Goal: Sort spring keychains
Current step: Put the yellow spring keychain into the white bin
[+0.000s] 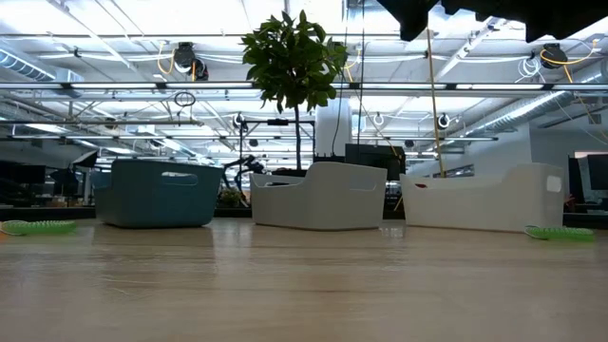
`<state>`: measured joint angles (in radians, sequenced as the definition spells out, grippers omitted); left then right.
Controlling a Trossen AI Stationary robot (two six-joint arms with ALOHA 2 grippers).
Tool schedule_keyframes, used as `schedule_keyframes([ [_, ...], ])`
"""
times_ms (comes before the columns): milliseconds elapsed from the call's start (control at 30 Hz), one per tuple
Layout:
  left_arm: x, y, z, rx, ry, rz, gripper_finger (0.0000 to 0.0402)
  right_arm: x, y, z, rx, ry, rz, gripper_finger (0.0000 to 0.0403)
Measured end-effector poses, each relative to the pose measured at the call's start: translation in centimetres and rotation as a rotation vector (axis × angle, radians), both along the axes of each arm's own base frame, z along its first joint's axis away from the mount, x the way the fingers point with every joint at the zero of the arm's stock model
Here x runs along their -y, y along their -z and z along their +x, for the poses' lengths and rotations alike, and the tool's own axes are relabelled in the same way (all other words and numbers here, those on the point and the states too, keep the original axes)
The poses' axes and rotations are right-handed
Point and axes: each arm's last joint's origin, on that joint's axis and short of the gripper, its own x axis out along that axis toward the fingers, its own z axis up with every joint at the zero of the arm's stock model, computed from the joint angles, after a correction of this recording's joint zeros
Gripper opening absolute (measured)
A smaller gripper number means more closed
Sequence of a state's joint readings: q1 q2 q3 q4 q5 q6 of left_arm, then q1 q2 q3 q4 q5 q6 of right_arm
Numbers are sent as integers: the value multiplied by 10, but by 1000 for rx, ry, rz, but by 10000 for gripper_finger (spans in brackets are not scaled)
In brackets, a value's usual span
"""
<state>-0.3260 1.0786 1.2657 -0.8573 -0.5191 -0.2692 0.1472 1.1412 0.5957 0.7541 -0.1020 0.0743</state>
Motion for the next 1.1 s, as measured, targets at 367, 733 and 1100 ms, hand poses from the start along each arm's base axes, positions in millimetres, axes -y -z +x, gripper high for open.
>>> schedule_keyframes([
  [367,-4,14,-23,-312,-69,-144,349,-1,0,0,5,-4,-11,350],
  [733,3,48,-10,-695,-184,-164,353,-1,0,0,4,-5,-35,350],
  [1100,11,82,-4,-928,-233,-237,354,-1,1,0,-1,-6,-35,350],
])
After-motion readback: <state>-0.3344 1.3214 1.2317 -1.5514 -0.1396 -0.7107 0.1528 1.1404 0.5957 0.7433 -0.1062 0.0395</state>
